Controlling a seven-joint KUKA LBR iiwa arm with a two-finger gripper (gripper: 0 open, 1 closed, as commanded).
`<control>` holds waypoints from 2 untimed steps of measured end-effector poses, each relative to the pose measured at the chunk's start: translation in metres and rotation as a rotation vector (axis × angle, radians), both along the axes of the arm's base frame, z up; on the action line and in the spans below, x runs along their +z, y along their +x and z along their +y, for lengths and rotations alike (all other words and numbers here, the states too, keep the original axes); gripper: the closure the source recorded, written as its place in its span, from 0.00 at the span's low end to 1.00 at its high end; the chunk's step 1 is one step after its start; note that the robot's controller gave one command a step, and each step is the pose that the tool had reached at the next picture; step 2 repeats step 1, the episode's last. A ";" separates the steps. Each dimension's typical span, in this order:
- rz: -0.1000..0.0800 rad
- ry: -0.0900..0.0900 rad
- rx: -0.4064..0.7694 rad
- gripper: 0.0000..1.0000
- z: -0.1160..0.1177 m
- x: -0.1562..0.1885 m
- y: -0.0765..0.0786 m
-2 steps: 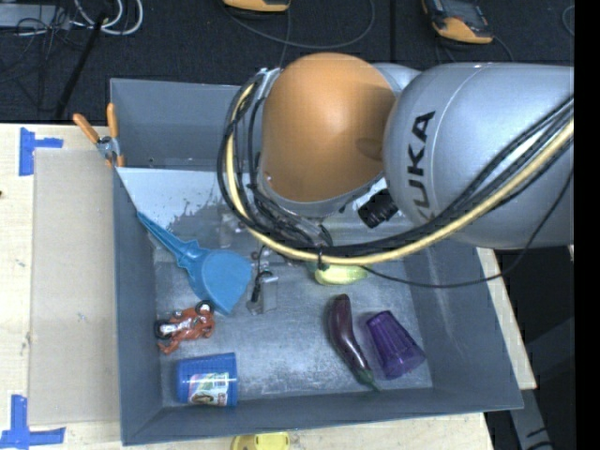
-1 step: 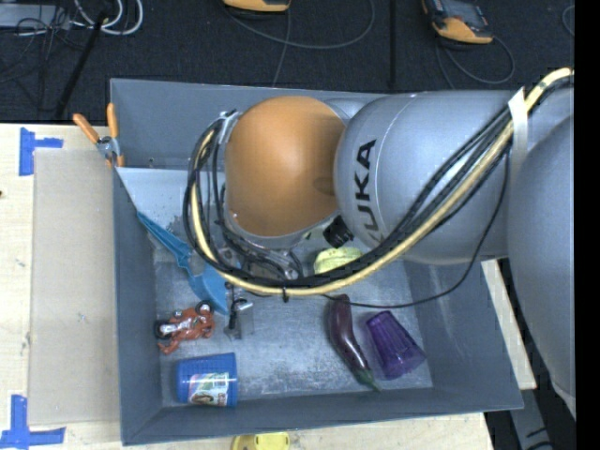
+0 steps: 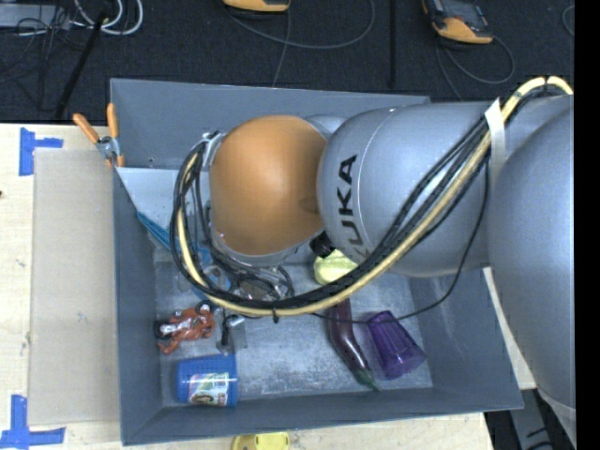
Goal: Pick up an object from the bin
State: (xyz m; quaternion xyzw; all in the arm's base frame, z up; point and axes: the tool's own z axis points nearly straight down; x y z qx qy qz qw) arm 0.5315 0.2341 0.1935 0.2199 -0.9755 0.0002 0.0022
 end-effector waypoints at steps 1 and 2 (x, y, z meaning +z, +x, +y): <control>-0.006 0.002 0.058 0.00 -0.002 -0.028 -0.002; -0.006 0.002 0.058 0.00 -0.002 -0.028 -0.002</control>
Offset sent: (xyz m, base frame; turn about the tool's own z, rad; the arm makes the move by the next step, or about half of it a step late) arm 0.0439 0.0014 -0.1039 -0.1668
